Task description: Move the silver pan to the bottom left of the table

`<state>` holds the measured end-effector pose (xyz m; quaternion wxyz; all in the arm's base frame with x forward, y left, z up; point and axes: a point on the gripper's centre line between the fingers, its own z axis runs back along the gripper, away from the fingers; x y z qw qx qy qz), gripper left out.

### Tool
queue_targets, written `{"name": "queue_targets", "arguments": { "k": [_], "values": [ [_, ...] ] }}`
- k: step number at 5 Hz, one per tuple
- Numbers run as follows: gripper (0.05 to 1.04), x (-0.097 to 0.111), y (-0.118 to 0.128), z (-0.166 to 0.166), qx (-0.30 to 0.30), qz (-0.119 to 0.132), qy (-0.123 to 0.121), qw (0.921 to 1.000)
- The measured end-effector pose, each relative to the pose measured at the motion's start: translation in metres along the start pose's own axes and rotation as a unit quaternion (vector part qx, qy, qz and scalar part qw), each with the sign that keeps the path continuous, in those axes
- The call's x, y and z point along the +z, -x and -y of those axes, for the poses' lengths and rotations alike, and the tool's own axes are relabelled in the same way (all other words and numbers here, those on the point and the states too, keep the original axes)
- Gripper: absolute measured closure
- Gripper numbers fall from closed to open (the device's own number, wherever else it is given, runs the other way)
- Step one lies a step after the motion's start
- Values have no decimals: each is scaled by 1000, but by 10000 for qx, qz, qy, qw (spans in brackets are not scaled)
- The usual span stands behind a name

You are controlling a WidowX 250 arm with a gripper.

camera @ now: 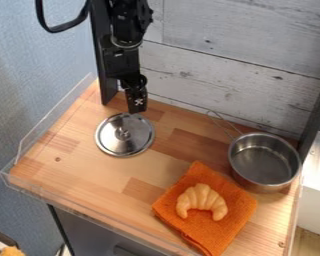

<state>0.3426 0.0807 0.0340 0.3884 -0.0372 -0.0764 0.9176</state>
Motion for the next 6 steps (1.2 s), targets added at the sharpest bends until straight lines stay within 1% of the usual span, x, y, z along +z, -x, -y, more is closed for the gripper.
{"name": "queue_targets", "arguments": {
  "k": [1,2,3,4,5,6],
  "values": [
    [83,-9,-1,-4,-1,66,-122,9999],
    [83,-10,12,-13,-159,-4,-183,9997],
    [83,-5,25,-19,-207,-220,-251,9992],
    [83,15,42,-22,-182,-493,-40,9986],
    [83,25,66,-36,-180,-508,-101,9985],
    [83,29,87,-62,-251,-550,-259,9978]
  ]
}}
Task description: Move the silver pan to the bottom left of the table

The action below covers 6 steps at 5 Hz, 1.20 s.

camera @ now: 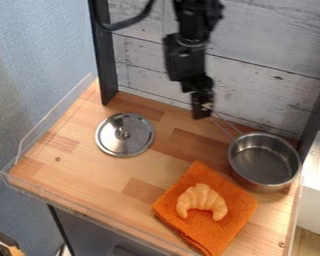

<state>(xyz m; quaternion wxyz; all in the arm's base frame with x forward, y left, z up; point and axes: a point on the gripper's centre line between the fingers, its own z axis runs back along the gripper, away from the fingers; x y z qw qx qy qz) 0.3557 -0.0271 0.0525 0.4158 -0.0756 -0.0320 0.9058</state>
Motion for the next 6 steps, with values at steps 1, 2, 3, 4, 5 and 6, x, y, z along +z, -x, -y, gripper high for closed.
{"name": "queue_targets", "arguments": {
  "k": [1,2,3,4,5,6],
  "values": [
    [83,6,17,-21,-90,-143,-5,9999],
    [83,4,32,-43,-146,-264,-116,9995],
    [83,3,43,-57,-303,-278,-125,9991],
    [83,-7,48,-78,-548,-121,-214,9982],
    [83,-27,47,-92,-819,146,-451,9955],
    [83,-44,54,-97,-1031,235,-542,9929]
  ]
}}
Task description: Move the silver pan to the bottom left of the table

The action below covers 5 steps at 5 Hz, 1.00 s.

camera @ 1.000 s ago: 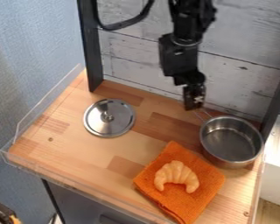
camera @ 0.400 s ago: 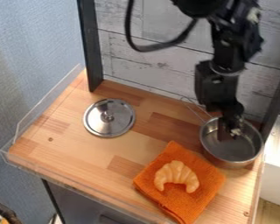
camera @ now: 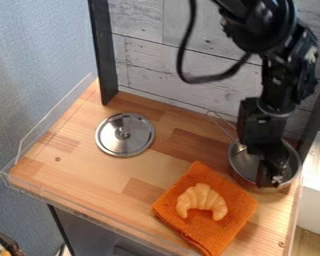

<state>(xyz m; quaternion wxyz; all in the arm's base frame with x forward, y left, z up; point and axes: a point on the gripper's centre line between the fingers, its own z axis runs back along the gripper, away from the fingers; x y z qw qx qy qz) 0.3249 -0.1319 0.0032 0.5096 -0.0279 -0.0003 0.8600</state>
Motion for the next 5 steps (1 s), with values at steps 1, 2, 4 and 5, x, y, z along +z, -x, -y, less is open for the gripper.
{"name": "queue_targets", "arguments": {
  "k": [1,2,4,5],
  "values": [
    [83,-12,0,-3,-99,29,-96,9999],
    [83,-22,-2,-5,-166,84,-194,9996],
    [117,-40,6,-3,-379,48,-296,9988],
    [422,-42,7,0,-507,-99,-168,9985]
  ]
}}
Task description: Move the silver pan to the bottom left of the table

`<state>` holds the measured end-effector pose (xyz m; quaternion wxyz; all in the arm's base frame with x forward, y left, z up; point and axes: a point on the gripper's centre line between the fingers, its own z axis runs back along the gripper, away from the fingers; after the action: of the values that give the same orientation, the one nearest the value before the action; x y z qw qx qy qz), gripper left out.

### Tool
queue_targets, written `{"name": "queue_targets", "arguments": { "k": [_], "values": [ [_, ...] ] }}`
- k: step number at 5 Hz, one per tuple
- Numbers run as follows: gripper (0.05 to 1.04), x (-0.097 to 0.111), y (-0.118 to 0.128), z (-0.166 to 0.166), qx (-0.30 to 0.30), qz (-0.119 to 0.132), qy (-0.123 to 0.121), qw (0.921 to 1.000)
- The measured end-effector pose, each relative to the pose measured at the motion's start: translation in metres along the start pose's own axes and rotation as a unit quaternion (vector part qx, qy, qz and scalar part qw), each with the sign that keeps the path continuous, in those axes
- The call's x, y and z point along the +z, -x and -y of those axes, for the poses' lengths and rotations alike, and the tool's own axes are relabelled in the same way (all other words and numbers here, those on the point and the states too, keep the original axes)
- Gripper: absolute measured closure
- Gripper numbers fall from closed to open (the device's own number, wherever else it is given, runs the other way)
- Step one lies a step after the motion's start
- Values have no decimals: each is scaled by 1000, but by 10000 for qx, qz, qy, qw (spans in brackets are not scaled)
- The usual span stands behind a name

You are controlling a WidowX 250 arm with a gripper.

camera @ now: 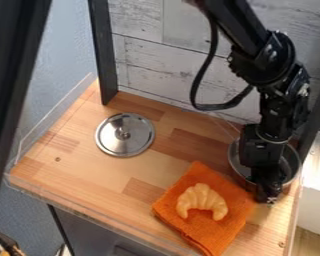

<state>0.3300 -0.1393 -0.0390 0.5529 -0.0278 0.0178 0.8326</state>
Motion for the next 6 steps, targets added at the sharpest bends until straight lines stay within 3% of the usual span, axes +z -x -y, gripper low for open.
{"name": "queue_targets", "arguments": {
  "k": [2,3,5,6],
  "values": [
    [906,0,-2,0,-100,13,43,9999],
    [986,0,-1,-1,-153,-67,74,9998],
    [993,7,-7,-3,-358,-138,82,9992],
    [1000,17,-14,0,-370,-225,197,9989]
  ]
}}
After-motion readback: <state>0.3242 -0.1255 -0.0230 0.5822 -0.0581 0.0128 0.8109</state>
